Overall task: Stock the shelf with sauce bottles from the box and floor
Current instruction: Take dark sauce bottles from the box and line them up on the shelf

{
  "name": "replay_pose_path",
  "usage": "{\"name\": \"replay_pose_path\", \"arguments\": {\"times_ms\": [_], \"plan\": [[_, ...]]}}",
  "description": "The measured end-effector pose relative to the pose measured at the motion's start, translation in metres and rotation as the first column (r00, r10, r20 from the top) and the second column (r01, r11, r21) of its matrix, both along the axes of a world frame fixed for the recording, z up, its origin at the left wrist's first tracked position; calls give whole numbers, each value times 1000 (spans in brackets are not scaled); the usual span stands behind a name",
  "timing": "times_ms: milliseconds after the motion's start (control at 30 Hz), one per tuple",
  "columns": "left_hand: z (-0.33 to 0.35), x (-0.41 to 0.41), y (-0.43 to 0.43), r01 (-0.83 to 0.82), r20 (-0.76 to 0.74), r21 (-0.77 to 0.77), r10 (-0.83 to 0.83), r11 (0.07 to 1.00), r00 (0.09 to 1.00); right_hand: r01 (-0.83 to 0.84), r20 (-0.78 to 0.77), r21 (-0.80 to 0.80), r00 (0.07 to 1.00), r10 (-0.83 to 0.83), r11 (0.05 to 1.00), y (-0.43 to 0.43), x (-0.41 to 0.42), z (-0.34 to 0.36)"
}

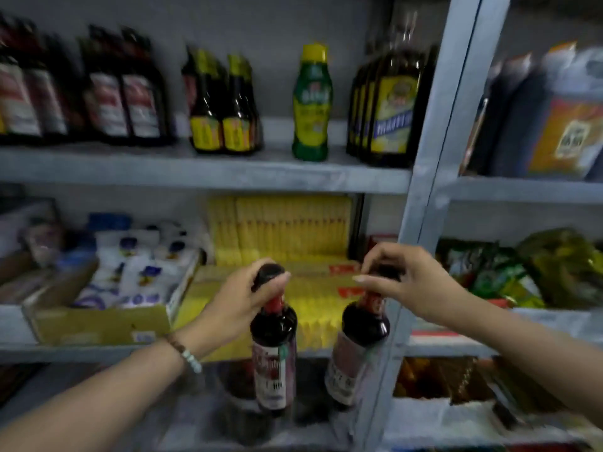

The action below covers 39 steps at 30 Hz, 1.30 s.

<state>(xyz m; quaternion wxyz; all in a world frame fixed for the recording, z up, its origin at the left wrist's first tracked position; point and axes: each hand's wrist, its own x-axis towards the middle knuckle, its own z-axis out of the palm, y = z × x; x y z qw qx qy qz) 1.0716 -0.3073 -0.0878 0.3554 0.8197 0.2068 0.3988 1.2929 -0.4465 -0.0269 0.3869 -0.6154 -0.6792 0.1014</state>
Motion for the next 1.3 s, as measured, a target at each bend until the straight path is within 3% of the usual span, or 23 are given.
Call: {"name": "replay_pose_path", "arguments": {"times_ms": [133, 267, 467, 633, 867, 1033, 1300], "plan": [[109, -30, -5, -160, 127, 177, 139, 971, 982, -60, -101, 265, 991, 89, 962, 13, -25, 98], [193, -62, -5, -308, 260, 198, 253, 931, 932, -68, -218, 424, 960, 174, 903, 33, -54, 173], [278, -123, 16, -440, 268, 166, 389, 882, 881, -41, -326, 553, 909, 261, 832, 76, -98, 249], [315, -169, 66, -544, 314, 168, 478, 822, 820, 30, -377, 625, 887, 268, 780, 131, -144, 285], [353, -219, 164, -539, 344, 207, 455, 816, 821, 81, -379, 651, 896, 231, 755, 221, -207, 307], [353, -243, 230, -460, 334, 176, 386, 870, 860, 101, -367, 640, 911, 188, 762, 284, -241, 312], [335, -256, 315, -478, 301, 138, 423, 867, 855, 137, -366, 595, 923, 116, 792, 365, -265, 294]]}}
